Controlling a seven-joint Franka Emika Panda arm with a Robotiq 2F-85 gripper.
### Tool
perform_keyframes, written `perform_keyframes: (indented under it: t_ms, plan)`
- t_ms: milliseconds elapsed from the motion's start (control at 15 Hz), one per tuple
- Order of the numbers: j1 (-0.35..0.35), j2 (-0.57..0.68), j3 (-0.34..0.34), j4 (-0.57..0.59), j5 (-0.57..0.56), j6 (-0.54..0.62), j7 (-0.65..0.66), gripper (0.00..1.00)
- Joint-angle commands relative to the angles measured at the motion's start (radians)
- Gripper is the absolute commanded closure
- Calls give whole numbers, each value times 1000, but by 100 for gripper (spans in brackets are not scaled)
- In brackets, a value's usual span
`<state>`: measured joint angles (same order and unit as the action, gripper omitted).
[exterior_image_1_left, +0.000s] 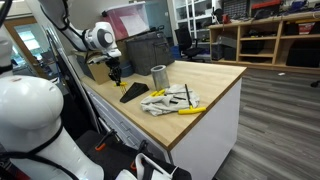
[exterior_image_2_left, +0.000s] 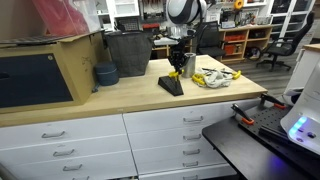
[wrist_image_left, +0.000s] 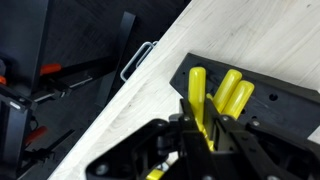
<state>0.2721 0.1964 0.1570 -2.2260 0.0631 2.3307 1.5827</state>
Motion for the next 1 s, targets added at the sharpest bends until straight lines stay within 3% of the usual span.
perform_keyframes:
  t_ms: [0,933]
  plan:
    - [9,4,5,-5,-10,19,31,96]
    - [29,-7,9,-32,-22,49,55,96]
